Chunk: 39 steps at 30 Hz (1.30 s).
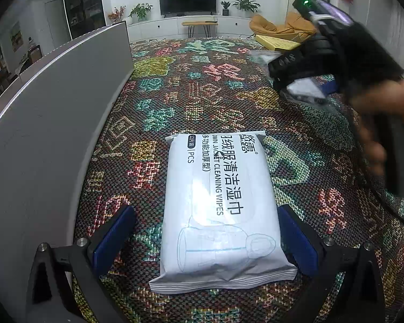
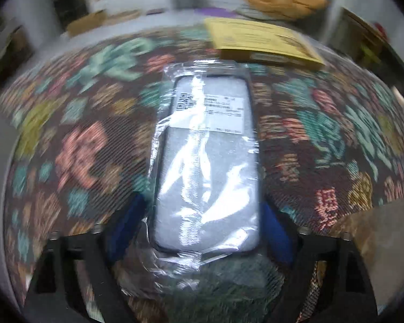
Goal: Organize soft objects
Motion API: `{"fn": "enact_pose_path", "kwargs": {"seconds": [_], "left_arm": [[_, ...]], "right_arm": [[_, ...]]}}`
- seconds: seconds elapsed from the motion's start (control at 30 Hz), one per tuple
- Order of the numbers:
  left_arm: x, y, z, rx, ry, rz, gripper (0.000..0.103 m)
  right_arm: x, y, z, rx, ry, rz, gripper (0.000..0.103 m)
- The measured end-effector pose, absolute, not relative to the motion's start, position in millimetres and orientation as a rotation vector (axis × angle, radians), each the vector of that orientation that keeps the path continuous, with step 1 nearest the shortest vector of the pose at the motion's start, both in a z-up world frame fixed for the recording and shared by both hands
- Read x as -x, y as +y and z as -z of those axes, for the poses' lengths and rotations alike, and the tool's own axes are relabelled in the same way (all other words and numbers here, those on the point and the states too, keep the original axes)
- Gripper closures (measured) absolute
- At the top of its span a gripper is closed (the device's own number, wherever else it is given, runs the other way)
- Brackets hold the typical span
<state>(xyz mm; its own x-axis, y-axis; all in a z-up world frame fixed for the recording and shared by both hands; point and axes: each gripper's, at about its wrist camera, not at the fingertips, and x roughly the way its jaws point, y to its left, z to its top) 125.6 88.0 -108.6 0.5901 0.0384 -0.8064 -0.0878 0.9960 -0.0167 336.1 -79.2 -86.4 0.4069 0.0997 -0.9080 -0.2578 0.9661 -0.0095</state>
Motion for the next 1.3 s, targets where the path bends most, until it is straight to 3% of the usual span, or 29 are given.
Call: {"fn": "enact_pose_path", "kwargs": {"seconds": [0.53,0.9,1.3], "left_arm": [[-126.2,88.4,108.4,0.057,0.937,-0.074,0.0],[-126.4,88.7,108.7,0.058,0.937,-0.074,0.0],[-126.7,88.8,108.7,0.059,0.936,-0.074,0.0]], "right_arm": [[-115.1,-214.6,76.2,0.215,1.157,-0.335,0.025],[-120.7,-304.4,74.5,0.067,1.136,-0.1,0.025],[-161.3,-335.8,78.9,0.007,1.097,-0.012,0.025]]}}
